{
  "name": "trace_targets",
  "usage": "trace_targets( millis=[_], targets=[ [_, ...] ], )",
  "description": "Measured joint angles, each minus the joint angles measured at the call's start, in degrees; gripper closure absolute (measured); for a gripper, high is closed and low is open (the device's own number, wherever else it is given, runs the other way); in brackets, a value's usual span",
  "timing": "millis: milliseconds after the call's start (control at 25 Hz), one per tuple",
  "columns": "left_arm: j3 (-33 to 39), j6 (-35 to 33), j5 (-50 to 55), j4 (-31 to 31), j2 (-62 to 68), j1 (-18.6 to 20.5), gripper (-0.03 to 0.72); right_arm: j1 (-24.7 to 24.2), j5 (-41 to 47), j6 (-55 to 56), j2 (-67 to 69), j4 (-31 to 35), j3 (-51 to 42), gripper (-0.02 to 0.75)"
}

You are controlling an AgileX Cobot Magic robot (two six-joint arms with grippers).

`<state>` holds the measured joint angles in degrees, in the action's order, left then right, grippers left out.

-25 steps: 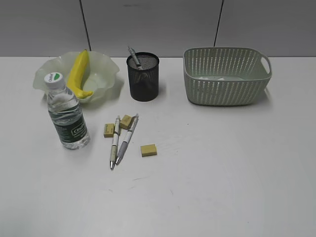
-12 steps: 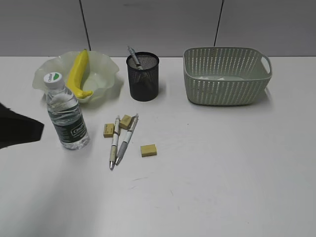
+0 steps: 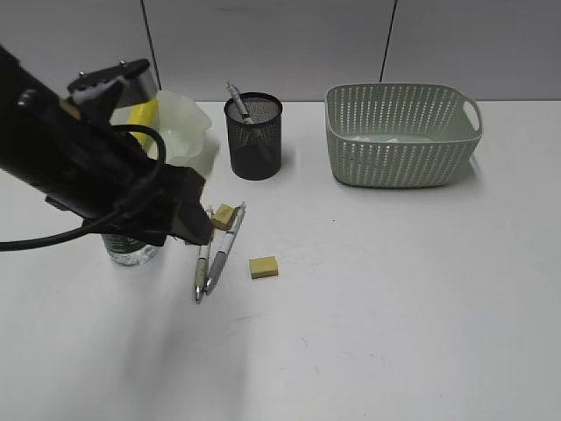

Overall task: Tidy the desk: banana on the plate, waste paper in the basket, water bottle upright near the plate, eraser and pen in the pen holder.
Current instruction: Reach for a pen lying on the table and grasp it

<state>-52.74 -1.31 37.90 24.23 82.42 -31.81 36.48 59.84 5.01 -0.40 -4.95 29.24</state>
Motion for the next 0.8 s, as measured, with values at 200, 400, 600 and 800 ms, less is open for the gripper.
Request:
trace_targets(
  millis=[200,400,600,800],
  targets=[
    [-6.74,5.40,3.78,-0.58,11.49,-0.08,0.258,0.00,0.00,0.00,0.00,0.04,0.00,0.356],
    [-13.33,10.54,6.24,-5.26,19.37,-0.14,0.258,0.00,-0.05,-0.05,0.00,0.04,0.00,0.356],
    [-19.83,14.25,8.70,-10.16,25.28,-0.14,0.258,0.00,-0.05,-0.05,0.00,0.04,0.00,0.356],
    [-25.65,11.63,10.22,-11.21,29.94,-0.19,0.258,0.00,-0.05,-0.14,0.00,0.04,0.00,0.356]
  ],
)
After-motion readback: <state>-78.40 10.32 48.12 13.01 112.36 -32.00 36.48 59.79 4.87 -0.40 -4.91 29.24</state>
